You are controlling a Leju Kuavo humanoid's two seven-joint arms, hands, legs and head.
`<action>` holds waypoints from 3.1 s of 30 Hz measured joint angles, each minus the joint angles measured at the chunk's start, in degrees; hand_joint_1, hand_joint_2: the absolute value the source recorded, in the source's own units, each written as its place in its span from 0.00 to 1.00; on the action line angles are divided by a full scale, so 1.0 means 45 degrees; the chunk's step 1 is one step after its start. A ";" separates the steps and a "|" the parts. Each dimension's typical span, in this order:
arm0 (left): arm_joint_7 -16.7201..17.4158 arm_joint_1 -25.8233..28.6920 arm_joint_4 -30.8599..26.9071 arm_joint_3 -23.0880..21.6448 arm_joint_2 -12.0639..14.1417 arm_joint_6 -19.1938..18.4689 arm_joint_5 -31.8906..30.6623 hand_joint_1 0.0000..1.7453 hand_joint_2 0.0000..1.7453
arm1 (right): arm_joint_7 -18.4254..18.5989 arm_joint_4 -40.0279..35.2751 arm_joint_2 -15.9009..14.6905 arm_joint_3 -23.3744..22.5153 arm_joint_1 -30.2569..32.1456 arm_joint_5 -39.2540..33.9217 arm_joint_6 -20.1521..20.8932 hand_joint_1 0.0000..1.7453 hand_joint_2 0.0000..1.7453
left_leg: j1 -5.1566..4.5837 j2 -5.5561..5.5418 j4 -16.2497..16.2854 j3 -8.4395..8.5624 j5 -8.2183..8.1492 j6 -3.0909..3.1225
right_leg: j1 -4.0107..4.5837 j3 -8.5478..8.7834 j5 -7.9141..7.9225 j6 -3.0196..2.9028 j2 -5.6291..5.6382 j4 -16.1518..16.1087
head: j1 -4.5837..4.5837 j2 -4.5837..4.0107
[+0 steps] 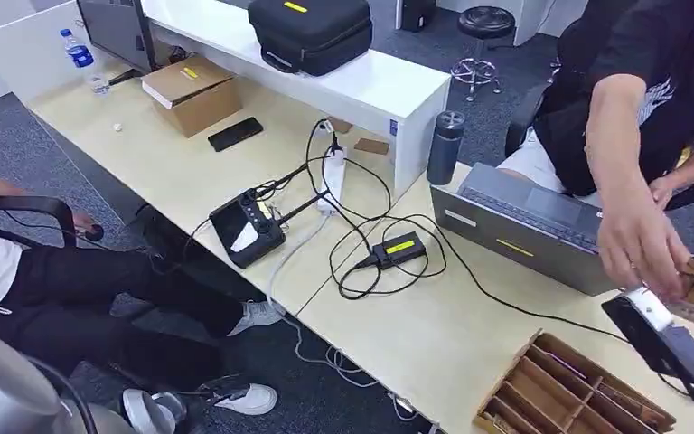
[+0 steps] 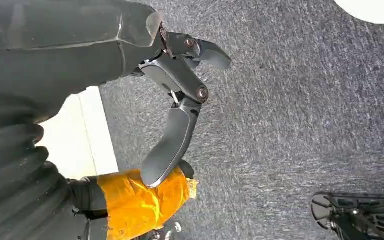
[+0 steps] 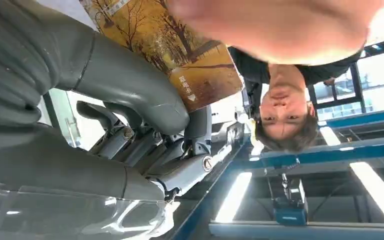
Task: Pass the card to the sensor for recognition and then transmit it.
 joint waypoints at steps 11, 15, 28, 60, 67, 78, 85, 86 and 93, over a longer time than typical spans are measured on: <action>0.0000 0.0000 0.0005 0.0000 0.0034 0.0000 0.0000 0.00 1.00 | -0.0058 0.0068 0.0170 0.0019 -0.0002 -0.0034 0.0015 1.00 1.00 | -0.0001 -0.0002 0.0000 -0.0014 -0.0001 0.0000 | 0.0000 -0.0012 -0.0002 0.0001 -0.0001 -0.0001 | 0.0005 0.0000; 0.0000 0.0001 0.0005 -0.0005 0.0034 0.0000 0.0000 0.00 1.00 | -0.0092 0.0073 0.0184 0.0019 -0.0002 -0.0156 0.0015 0.00 1.00 | -0.0001 -0.0003 0.0000 -0.0015 -0.0001 0.0000 | 0.0000 -0.0012 -0.0001 0.0001 -0.0002 -0.0001 | 0.0005 0.0000; 0.0209 0.0083 0.0010 -0.0005 0.0000 0.0049 0.0481 0.00 1.00 | -0.3391 -0.1978 0.0461 -0.0559 0.2217 -0.8371 0.2468 0.00 1.00 | 0.0000 -0.0008 0.0000 -0.0024 -0.0005 -0.0002 | 0.0001 -0.0029 -0.0007 0.0005 -0.0002 -0.0001 | 0.0004 0.0000; 0.0257 0.0239 0.0010 0.0355 -0.0641 0.0491 0.0719 0.00 1.00 | -0.6562 -0.5086 -0.0243 -0.9064 0.8173 -1.4134 0.5061 0.00 1.00 | -0.0004 -0.0003 0.0001 -0.0024 -0.0031 0.0028 | -0.0002 -0.0025 -0.0019 0.0023 -0.0009 -0.0016 | 0.0005 0.0000; 0.0296 0.0244 0.0010 0.0530 -0.0661 0.0495 0.0733 0.00 1.00 | -0.5941 -0.4741 0.0316 -1.0019 0.8678 -1.4634 0.5149 0.00 1.00 | -0.0005 -0.0004 0.0001 -0.0028 -0.0032 0.0026 | -0.0003 -0.0026 -0.0020 0.0024 -0.0011 -0.0016 | 0.0000 0.0000; 0.0496 0.0238 0.0010 0.0675 -0.0529 0.0359 0.0529 0.00 1.00 | -0.4993 -0.1975 0.0719 -1.2537 0.8195 -1.5242 0.5085 0.00 1.00 | -0.0005 -0.0006 0.0001 -0.0025 -0.0034 0.0025 | -0.0003 -0.0023 -0.0020 0.0024 -0.0012 -0.0016 | 0.0005 0.0000; 0.0632 0.0187 0.0010 0.0675 -0.0398 0.0277 0.0350 0.00 1.00 | -0.4809 0.1590 0.0393 -1.4519 0.7339 -1.4648 0.4293 0.00 1.00 | -0.0006 -0.0007 0.0001 -0.0026 -0.0034 0.0025 | -0.0003 -0.0023 -0.0020 0.0024 -0.0013 -0.0016 | 0.0010 0.0000; 0.0646 0.0180 0.0010 0.0675 -0.0389 0.0267 0.0330 0.00 1.00 | -0.4872 0.2080 0.0320 -1.4747 0.7250 -1.4527 0.4240 0.00 1.00 | -0.0005 -0.0006 0.0001 -0.0026 -0.0034 0.0025 | -0.0003 -0.0024 -0.0020 0.0024 -0.0012 -0.0016 | 0.0000 0.0000; 0.0666 0.0069 0.0010 0.0675 -0.0291 0.0194 0.0248 0.00 1.00 | -0.4993 0.4645 -0.0073 -1.5878 0.6747 -1.3876 0.3978 0.00 1.00 | -0.0004 -0.0002 0.0001 -0.0021 -0.0034 0.0024 | -0.0002 -0.0025 -0.0020 0.0024 -0.0008 -0.0016 | 0.0010 0.0000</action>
